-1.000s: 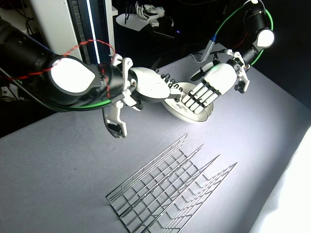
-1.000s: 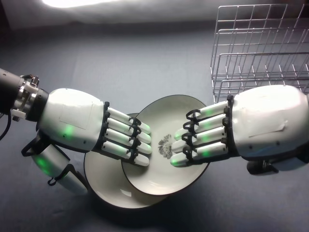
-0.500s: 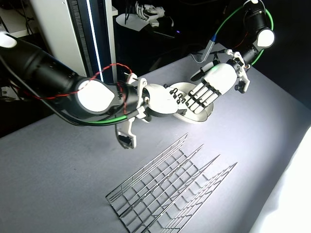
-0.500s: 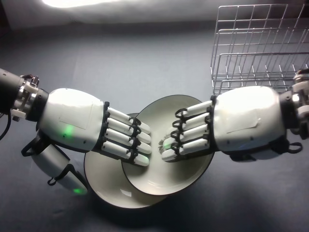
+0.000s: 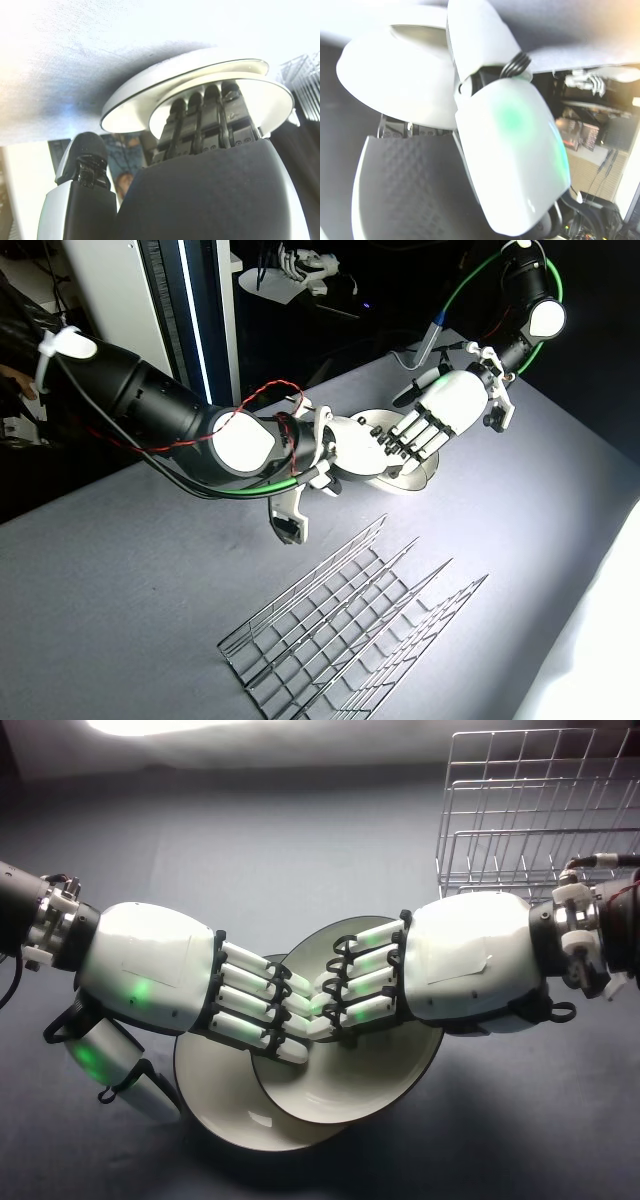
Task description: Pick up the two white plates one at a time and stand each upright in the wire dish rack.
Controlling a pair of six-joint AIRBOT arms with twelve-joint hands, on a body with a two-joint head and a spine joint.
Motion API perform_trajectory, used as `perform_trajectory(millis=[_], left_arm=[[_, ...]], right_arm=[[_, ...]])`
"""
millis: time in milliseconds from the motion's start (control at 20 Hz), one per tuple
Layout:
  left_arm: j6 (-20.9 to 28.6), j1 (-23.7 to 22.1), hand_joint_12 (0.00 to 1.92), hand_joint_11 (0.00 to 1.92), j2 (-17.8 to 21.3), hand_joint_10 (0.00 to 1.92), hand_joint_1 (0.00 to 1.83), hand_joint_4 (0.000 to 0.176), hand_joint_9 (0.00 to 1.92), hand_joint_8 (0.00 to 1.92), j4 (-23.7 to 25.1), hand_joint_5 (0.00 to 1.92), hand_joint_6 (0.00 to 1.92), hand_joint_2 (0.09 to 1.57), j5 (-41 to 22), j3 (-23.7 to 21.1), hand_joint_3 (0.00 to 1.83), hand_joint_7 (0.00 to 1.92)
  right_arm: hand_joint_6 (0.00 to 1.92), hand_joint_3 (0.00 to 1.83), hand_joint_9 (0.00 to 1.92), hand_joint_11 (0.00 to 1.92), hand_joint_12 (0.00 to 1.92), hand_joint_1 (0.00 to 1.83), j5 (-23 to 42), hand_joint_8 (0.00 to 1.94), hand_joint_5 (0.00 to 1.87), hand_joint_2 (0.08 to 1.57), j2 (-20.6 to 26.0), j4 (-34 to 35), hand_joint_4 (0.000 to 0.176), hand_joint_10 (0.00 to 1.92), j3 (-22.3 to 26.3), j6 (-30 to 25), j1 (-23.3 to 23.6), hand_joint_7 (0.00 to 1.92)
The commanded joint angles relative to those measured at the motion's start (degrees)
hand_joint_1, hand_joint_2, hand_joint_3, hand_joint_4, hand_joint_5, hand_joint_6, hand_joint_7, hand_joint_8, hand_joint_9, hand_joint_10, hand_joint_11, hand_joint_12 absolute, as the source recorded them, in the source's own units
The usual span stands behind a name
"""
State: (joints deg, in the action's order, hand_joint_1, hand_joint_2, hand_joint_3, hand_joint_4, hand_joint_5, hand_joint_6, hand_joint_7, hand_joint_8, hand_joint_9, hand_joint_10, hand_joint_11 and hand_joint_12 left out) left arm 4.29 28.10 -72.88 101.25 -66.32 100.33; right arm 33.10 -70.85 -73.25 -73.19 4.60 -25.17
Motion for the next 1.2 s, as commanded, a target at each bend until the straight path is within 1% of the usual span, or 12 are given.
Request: perform_trajectory(millis=[0,150,250,450,500,550,600,700,800,950,1050,1150], left_arm=[[0.0,0.7,0.00,0.00,-0.3,0.00,0.00,0.000,0.00,0.00,1.7,0.02,0.00,1.27,4.2,0.6,0.00,0.00],[0.0,0.7,0.00,0.00,-0.6,0.00,0.00,0.000,0.00,0.00,1.7,0.03,0.01,1.27,4.0,1.2,0.00,0.00],[0.0,0.7,0.00,0.00,-0.7,0.00,0.00,0.000,0.00,0.01,1.7,0.04,0.01,1.27,3.9,1.5,0.00,0.01],[0.0,0.8,0.00,0.00,-0.7,0.00,0.00,0.000,0.00,0.00,1.7,0.04,0.01,1.28,3.9,1.5,0.00,0.01],[0.0,0.8,0.00,0.00,-0.7,0.00,0.00,0.000,0.00,0.00,1.7,0.02,0.00,1.28,3.9,1.6,0.00,0.00],[-0.1,0.8,0.00,0.00,-0.7,0.00,0.00,0.000,0.00,0.00,1.7,0.03,0.00,1.28,3.9,1.6,0.00,0.00],[-0.1,0.8,0.00,0.00,-0.7,0.00,0.00,0.000,0.00,0.00,1.7,0.03,0.01,1.28,3.9,1.6,0.00,0.00],[-0.1,0.8,0.00,0.00,-0.7,0.00,0.00,0.000,0.00,0.00,1.7,0.04,0.01,1.28,3.9,1.5,0.00,0.00],[-0.1,0.7,0.00,0.00,-0.5,0.00,0.00,0.000,0.00,0.00,1.6,0.02,0.00,1.28,3.9,1.4,0.00,0.00],[0.0,0.0,0.03,0.02,0.4,0.00,0.00,0.000,0.05,0.00,0.4,0.08,0.00,1.27,3.8,1.4,0.00,0.07],[0.0,-0.7,0.00,0.00,1.7,0.00,0.00,0.000,0.00,0.00,-2.3,0.02,0.00,1.27,3.4,1.4,0.00,0.01],[0.4,-1.6,0.00,0.00,3.2,0.00,0.00,0.000,0.00,0.00,-4.7,0.03,0.01,1.28,2.7,1.1,0.00,0.00]], right_arm=[[0.01,0.00,0.17,0.00,0.84,1.50,2.9,0.01,0.19,1.12,-0.1,2.6,0.000,0.01,-0.1,0.1,0.8,0.16],[0.02,0.00,0.28,0.00,1.02,1.46,2.4,0.01,0.26,1.10,-0.6,2.6,0.000,0.03,-0.2,0.1,1.0,0.26],[0.02,0.00,0.41,0.02,1.14,1.44,2.2,0.01,0.39,1.07,-0.9,2.6,0.000,0.04,-0.2,0.1,1.1,0.40],[0.03,0.00,0.80,0.30,1.10,1.38,1.6,0.02,0.84,1.02,-1.0,2.6,0.000,0.05,-0.2,0.1,1.1,0.88],[0.76,0.02,0.97,0.48,1.00,1.28,1.6,0.50,0.98,1.05,-1.0,2.6,0.000,0.01,-0.2,0.1,1.1,1.12],[0.91,0.00,0.92,0.57,1.06,1.36,1.6,0.65,1.00,1.08,-1.0,2.6,0.000,0.87,-0.2,0.1,1.1,1.14],[0.90,0.00,0.92,0.61,1.08,1.38,1.6,0.69,1.03,1.08,-1.0,2.6,0.000,1.06,-0.2,0.1,1.1,1.13],[0.83,0.00,0.93,0.62,1.13,1.39,1.6,0.62,1.07,1.07,-1.0,2.6,0.000,1.13,-0.2,0.1,1.0,1.15],[0.82,0.00,0.98,0.66,1.08,1.39,1.6,0.55,1.07,1.05,-0.9,2.6,0.000,1.07,-0.2,0.1,1.0,1.19],[0.86,0.00,0.96,0.65,1.10,1.39,2.1,0.59,1.05,1.06,-0.8,2.6,0.000,1.09,-0.2,0.1,1.5,1.18],[0.91,0.00,0.93,0.63,1.10,1.39,3.1,0.59,1.03,1.07,-0.4,2.6,0.000,1.10,-0.1,0.1,2.1,1.19],[0.93,0.00,0.93,0.62,1.10,1.39,3.9,0.60,1.01,1.07,0.4,3.5,0.000,1.08,0.0,0.1,2.7,1.20]])
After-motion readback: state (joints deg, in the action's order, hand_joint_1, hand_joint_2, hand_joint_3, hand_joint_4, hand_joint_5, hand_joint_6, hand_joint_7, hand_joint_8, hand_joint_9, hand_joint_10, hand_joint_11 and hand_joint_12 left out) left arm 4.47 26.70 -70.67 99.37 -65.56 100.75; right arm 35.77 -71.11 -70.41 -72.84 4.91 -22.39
